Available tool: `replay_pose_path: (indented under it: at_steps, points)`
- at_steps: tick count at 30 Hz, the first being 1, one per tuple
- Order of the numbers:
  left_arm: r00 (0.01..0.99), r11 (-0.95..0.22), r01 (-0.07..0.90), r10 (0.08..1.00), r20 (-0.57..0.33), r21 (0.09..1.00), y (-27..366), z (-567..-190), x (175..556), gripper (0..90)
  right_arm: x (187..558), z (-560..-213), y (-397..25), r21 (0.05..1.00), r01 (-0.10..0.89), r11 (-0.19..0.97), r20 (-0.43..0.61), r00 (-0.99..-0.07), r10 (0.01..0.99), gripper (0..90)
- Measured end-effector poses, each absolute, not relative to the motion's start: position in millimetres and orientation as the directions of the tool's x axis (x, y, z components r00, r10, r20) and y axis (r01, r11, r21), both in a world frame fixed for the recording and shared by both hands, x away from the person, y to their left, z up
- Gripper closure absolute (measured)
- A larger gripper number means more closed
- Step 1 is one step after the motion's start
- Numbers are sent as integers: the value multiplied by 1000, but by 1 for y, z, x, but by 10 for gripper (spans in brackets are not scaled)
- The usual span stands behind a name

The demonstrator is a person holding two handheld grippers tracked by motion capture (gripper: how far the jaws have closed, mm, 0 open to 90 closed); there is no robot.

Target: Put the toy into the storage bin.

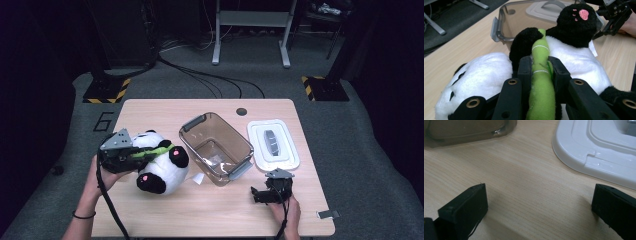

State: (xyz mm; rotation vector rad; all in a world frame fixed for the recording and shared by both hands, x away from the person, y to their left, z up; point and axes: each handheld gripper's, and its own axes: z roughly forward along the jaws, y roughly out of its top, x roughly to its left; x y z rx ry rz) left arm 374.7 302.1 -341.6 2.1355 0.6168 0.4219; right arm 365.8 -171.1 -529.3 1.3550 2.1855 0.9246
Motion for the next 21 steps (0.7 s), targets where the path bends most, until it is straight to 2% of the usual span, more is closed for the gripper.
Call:
replay_pose_path:
  at_steps: [21]
  points:
    - [815, -513, 179, 555, 166, 839, 289, -284, 390, 737, 366, -529, -171, 716, 626, 309, 3, -446, 895, 0]
